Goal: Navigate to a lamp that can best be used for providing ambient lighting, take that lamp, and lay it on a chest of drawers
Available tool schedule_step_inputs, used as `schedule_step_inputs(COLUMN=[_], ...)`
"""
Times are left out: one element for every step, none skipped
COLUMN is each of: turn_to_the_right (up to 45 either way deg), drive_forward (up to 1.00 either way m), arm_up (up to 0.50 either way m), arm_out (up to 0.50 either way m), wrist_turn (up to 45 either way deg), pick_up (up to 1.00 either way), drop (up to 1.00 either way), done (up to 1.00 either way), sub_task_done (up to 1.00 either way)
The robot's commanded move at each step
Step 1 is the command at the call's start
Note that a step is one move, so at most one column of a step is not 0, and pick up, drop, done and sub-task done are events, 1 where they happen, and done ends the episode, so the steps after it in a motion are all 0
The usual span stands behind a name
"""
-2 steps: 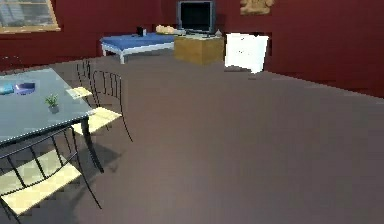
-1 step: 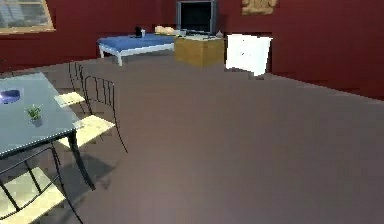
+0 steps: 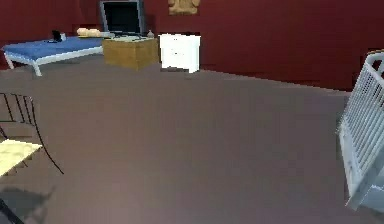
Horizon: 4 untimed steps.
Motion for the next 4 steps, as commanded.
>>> schedule_step_inputs(turn_to_the_right=[0.0,0.0,0.0,3.0], drive_forward=[1.00,1.00,1.00,0.00], arm_up=[0.00,0.00,0.00,0.00], arm_out=[0.00,0.00,0.00,0.00], wrist_turn=[0.0,0.0,0.0,0.0], pick_up=[0.00,0.00,0.00,0.00], drop=[0.00,0.00,0.00,0.00], done=[0.00,0.00,0.00,0.00], sub_task_done=[0.00,0.00,0.00,0.00])
